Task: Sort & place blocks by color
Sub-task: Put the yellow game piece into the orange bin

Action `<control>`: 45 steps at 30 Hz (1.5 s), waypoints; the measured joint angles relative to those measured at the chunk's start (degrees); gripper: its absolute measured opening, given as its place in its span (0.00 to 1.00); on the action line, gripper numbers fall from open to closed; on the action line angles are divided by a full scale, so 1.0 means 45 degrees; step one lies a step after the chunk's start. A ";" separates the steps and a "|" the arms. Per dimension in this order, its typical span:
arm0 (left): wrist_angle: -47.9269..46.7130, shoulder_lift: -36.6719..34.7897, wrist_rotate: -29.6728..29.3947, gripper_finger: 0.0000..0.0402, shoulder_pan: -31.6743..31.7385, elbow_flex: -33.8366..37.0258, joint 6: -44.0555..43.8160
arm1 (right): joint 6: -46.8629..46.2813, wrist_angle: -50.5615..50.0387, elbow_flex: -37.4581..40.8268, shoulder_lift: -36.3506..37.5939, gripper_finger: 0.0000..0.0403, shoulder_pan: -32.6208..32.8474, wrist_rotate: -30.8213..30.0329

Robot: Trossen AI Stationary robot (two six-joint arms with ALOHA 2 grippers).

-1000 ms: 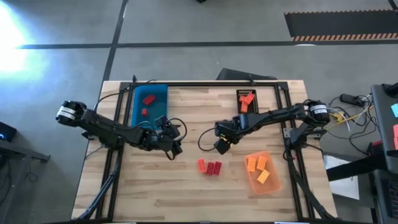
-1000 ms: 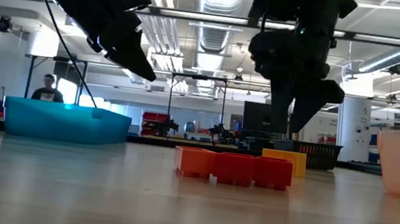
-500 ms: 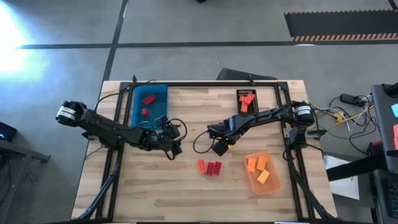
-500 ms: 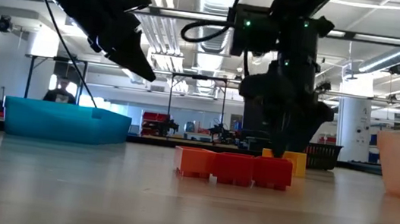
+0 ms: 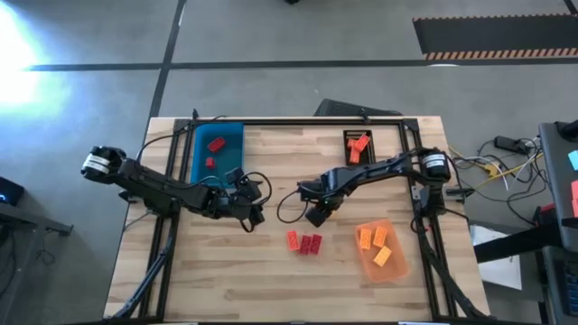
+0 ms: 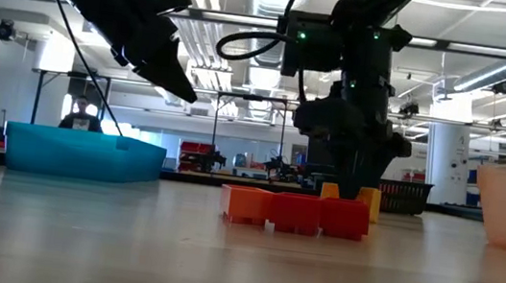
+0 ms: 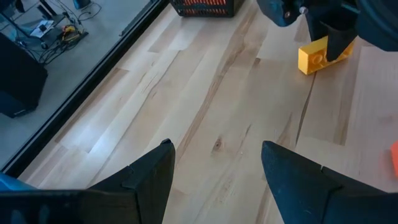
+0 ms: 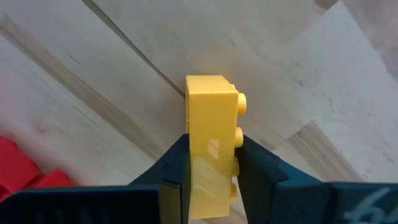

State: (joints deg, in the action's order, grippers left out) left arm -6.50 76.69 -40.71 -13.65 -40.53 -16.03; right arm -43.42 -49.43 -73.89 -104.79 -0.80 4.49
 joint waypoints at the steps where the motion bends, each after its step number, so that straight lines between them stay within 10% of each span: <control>1: 0.0000 0.0000 0.0000 0.56 0.0000 0.0000 0.0000 | 0.0000 0.0004 0.0000 0.0035 0.20 0.0000 0.0000; 17: -0.0015 0.0000 0.0000 0.56 0.0000 0.0000 0.0092 | -0.2008 -0.3038 -0.0267 0.2500 0.20 0.0524 0.0116; 45: -0.0010 0.0000 -0.0005 0.56 0.0000 0.0003 0.0432 | -1.2478 -0.5090 0.0135 0.4104 0.20 0.6946 0.1554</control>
State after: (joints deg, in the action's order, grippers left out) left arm -6.55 76.69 -40.73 -13.65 -40.52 -14.09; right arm -99.57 -72.34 -73.28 -86.32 30.46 11.49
